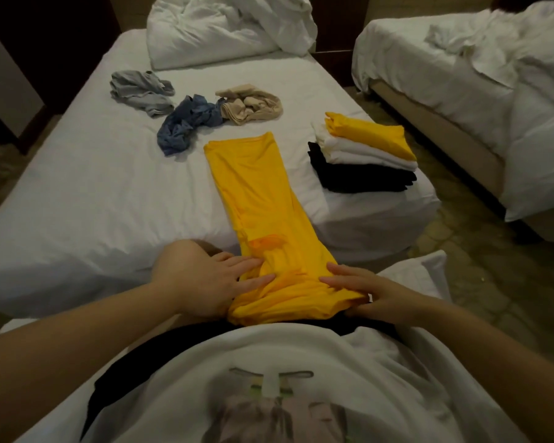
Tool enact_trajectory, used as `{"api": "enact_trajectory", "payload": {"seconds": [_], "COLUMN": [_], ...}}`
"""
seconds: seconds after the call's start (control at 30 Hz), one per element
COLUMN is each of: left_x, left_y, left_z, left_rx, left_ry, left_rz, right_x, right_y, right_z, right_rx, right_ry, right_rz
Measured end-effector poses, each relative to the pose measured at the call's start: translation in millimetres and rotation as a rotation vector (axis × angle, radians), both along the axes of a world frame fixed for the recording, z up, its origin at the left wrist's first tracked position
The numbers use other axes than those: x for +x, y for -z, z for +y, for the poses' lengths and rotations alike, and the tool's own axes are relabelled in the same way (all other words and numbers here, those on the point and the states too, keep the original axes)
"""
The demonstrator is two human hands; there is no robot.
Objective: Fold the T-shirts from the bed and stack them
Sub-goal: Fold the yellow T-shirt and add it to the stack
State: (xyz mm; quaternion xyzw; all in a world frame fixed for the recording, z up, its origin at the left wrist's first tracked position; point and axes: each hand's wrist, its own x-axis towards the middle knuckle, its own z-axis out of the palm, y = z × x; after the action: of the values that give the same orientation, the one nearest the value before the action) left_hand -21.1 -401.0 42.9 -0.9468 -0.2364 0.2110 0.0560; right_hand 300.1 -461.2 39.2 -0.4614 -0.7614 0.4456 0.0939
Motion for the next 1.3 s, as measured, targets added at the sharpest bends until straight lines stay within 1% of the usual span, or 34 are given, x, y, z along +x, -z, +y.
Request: {"api": "enact_trajectory", "payload": {"seconds": [0.03, 0.07, 0.1, 0.13, 0.2, 0.27, 0.33, 0.37, 0.4, 0.43, 0.47, 0.5, 0.57, 0.6, 0.73, 0.8, 0.9, 0.93, 1.0, 1.07, 1.1, 1.13, 1.17, 1.23, 1.3], "left_x": [3.4, 6.9, 8.6, 11.5, 12.6, 11.5, 13.5, 13.5, 12.5, 8.7, 5.3, 3.8, 3.5, 3.0, 7.7, 9.3, 14.7, 13.8, 9.2, 4.2, 4.1, 5.5, 9.2, 12.5, 9.7], "left_y": [-4.5, -8.3, -6.8, -10.8, -9.7, -1.1, -4.2, -5.2, -7.1, -6.4, -3.5, -3.5, -9.0, -9.8, -21.6, -23.8, -35.5, -36.9, -38.5, -36.8, -41.8, -45.2, -49.8, -54.1, -53.9], "left_z": [-5.8, -9.8, -11.6, -13.0, -7.4, -0.6, -2.0, -1.6, -2.1, -3.5, -2.9, 0.7, 6.6, 10.0, 14.2, 12.3, 6.7, 7.0, 6.7, 9.3, 11.3, 15.4, 21.3, 39.3, 57.9], "left_rx": [0.022, 0.087, 0.163, 0.174, 0.178, 0.09, -0.01, -0.045, -0.112, -0.157, -0.195, -0.209, -0.238, -0.253, -0.386, -0.494, -0.595, -0.609, -0.566, -0.496, -0.484, -0.553, -0.695, -1.016, -1.237], "left_ry": [-0.009, 0.002, 0.033, -0.006, 0.001, -0.035, -0.072, -0.088, -0.155, -0.168, -0.174, -0.135, -0.076, -0.083, -0.196, -0.244, -0.368, -0.404, -0.457, -0.498, -0.562, -0.658, -0.761, -0.873, -0.957], "left_rz": [0.022, 0.022, -0.059, -0.076, -0.043, -0.035, -0.06, -0.109, -0.117, -0.123, -0.152, -0.177, -0.146, -0.139, -0.171, -0.236, -0.348, -0.352, -0.331, -0.3, -0.282, -0.286, -0.343, -0.577, -0.804], "right_x": [-2.0, -4.4, -6.7, -9.5, -14.5, -18.8, -18.5, -17.3, -15.9, -14.3, -13.3, -12.5, -14.2, -15.3, -22.5, -27.7, -35.5, -35.5, -32.4, -30.4, -30.5, -32.6, -35.3, -37.9, -42.2], "right_y": [2.3, 5.2, 8.5, 12.6, 21.9, 26.9, 30.0, 31.1, 32.4, 33.9, 33.8, 34.5, 32.5, 30.6, 25.4, 22.9, 9.3, 5.7, -1.4, -8.9, -12.9, -20.5, -28.1, -39.2, -52.6], "right_z": [0.5, 0.4, -0.2, -1.0, -3.0, -5.6, -6.0, -4.9, -3.7, -2.7, -1.6, -0.1, 2.8, 4.2, 10.6, 12.6, 15.0, 17.1, 21.9, 30.2, 36.4, 42.8, 50.7, 73.6, 98.6], "right_rx": [0.02, 0.049, 0.083, 0.13, 0.24, 0.276, 0.237, 0.23, 0.231, 0.232, 0.234, 0.229, 0.238, 0.25, 0.236, 0.193, 0.079, 0.063, 0.035, 0.009, -0.006, -0.022, -0.04, -0.07, -0.086], "right_ry": [0.015, 0.04, 0.085, 0.154, 0.298, 0.404, 0.455, 0.435, 0.399, 0.355, 0.318, 0.291, 0.24, 0.216, 0.156, 0.157, 0.259, 0.273, 0.306, 0.353, 0.369, 0.382, 0.395, 0.461, 0.559], "right_rz": [0.022, 0.044, 0.067, 0.099, 0.176, 0.255, 0.308, 0.318, 0.308, 0.289, 0.266, 0.247, 0.228, 0.224, 0.219, 0.257, 0.356, 0.394, 0.442, 0.456, 0.446, 0.418, 0.403, 0.389, 0.383]}}
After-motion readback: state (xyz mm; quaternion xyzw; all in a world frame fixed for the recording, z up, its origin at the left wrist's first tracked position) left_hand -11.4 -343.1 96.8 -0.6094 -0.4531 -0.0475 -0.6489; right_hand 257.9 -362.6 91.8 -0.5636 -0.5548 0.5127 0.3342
